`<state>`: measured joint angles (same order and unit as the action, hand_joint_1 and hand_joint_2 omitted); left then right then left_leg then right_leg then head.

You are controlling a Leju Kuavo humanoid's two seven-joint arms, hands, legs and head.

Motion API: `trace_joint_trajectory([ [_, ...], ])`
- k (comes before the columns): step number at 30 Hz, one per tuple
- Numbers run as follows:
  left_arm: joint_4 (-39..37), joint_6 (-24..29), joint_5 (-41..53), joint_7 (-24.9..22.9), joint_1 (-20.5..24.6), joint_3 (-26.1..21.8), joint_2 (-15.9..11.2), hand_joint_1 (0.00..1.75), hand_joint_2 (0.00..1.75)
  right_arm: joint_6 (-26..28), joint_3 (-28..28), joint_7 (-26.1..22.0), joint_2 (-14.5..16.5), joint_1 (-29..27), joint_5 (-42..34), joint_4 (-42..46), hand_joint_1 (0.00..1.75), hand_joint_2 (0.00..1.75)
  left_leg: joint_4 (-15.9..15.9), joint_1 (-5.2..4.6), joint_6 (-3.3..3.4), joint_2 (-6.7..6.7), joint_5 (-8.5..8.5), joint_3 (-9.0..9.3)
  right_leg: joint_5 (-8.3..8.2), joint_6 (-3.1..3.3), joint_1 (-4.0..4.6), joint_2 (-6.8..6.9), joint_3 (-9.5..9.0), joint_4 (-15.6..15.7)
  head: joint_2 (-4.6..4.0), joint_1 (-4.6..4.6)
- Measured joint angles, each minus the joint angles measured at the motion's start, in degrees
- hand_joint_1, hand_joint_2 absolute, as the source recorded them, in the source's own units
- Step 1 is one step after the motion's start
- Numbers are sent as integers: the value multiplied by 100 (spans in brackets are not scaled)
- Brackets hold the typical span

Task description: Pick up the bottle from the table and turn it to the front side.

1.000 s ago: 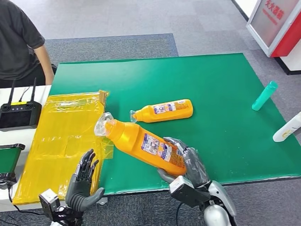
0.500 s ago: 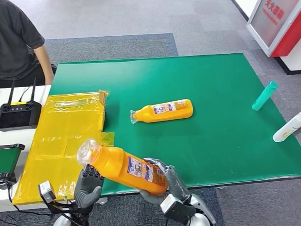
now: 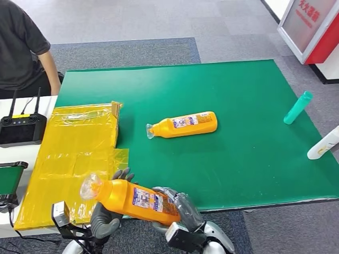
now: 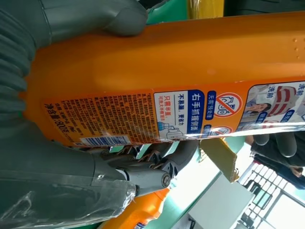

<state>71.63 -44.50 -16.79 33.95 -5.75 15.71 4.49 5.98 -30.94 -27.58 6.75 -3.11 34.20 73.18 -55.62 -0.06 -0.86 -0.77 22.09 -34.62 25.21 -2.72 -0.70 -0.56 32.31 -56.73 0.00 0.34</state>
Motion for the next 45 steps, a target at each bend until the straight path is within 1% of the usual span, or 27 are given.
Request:
trace_joint_trajectory([
  [2, -13, 11, 1, 17, 15, 55, -51, 3, 175, 51, -23, 17, 1, 12, 100, -45, 175, 175, 0, 0, 0, 0, 0, 0, 0, 0, 0, 0, 0, 0, 0, 0],
  [3, -23, 15, 4, 27, 23, 80, -75, 20, 175, 74, -34, 28, 1, 15, 143, -61, 175, 175, 0, 0, 0, 0, 0, 0, 0, 0, 0, 0, 0, 0, 0, -1],
  [6, -58, 81, 52, 84, 45, 149, -138, 145, 175, 104, -63, 47, 0, 27, 212, -97, 175, 175, 0, 0, 0, 0, 1, 0, 0, 0, 0, 0, 1, 0, 0, 0],
  [7, -67, 137, 86, 110, 52, 175, -155, 171, 175, 109, -69, 51, 0, 29, 223, -104, 175, 175, 0, 0, 0, 0, 1, 0, 1, 0, 0, 0, 1, 0, 0, 1],
  [8, -75, 212, 131, 138, 59, 202, -170, 175, 175, 113, -75, 55, 0, 29, 234, -109, 175, 175, 0, 0, 0, 0, 1, 0, 1, 0, 0, 0, 1, 0, 0, 1],
  [17, -80, 802, 442, 227, 78, 271, -195, 175, 175, 158, -109, 107, 0, -31, 304, -86, 175, 175, 0, 0, 0, 0, 1, 0, 1, 0, 0, 0, 0, 0, 0, -1],
  [21, -76, 890, 496, 227, 78, 272, -185, 175, 175, 169, -111, 131, 0, -73, 321, -58, 173, 175, 0, 0, 0, 0, 1, 0, 0, 0, 0, 0, 0, 0, 0, -1],
  [22, -76, 894, 497, 227, 78, 273, -183, 175, 175, 172, -112, 133, 0, -77, 321, -55, 157, 175, 0, 0, 0, 0, 1, 0, 0, 0, 0, 0, 0, 0, 0, -1],
  [25, -69, 965, 551, 231, 76, 274, -178, 175, 175, 182, -112, 144, 0, -91, 332, -35, 28, 175, 0, 0, 0, 0, 1, 0, 0, 0, 0, 0, 0, 0, 0, -1],
  [26, -52, 1032, 619, 235, 72, 273, -172, 175, 175, 191, -112, 149, 0, -100, 345, -23, 0, 175, 0, 0, 0, 0, 1, 0, 0, 0, 0, 0, -1, 0, 0, -1],
  [28, 37, 1324, 930, 289, 40, 264, -137, 175, 175, 276, -114, 144, 0, -121, 434, 64, 0, 175, 0, 0, 0, 0, 0, 0, 0, 0, 0, 0, 1, 0, 0, -1],
  [30, 309, 1698, 1466, 359, -17, 218, -59, 175, 175, 369, -108, 143, 0, -132, 616, 297, 0, 175, 0, 0, 0, 0, 0, -2, -1, 0, 0, 0, 4, 0, 0, 0],
  [32, 752, 1934, 1911, 378, -51, 115, 71, 175, 175, 342, -90, 179, 0, -129, 781, 646, 0, 175, 0, 0, 2, 0, -2, -3, -1, 0, -1, 0, 3, 0, 0, 0],
  [35, 1353, 2177, 2243, 409, -85, -110, 288, 175, 175, 267, -19, 234, 1, -156, 863, 1076, 0, 175, 0, -1, 2, 0, -2, -1, -2, -1, -1, 0, -1, 0, 0, 0],
  [37, 1684, 2446, 2536, 456, -153, -278, 411, 175, 175, 278, 42, 248, 1, -215, 877, 1248, 0, 175, 0, 0, 2, 0, -2, -1, -2, -1, -1, 0, 0, 0, 0, -1],
  [41, 2379, 3172, 3225, 485, -320, -624, 657, 175, 175, 333, 169, 249, 2, -360, 872, 1521, 0, 175, 0, 0, 1, 0, -2, -1, -1, 0, 0, 0, 1, 0, 0, -1],
  [45, 2985, 4135, 4263, 459, -483, -884, 829, 175, 175, 379, 280, 241, 2, -522, 791, 1746, 0, 175, 0, 0, 1, 0, 0, -2, 1, 1, 0, 0, 3, 0, 0, 0],
])
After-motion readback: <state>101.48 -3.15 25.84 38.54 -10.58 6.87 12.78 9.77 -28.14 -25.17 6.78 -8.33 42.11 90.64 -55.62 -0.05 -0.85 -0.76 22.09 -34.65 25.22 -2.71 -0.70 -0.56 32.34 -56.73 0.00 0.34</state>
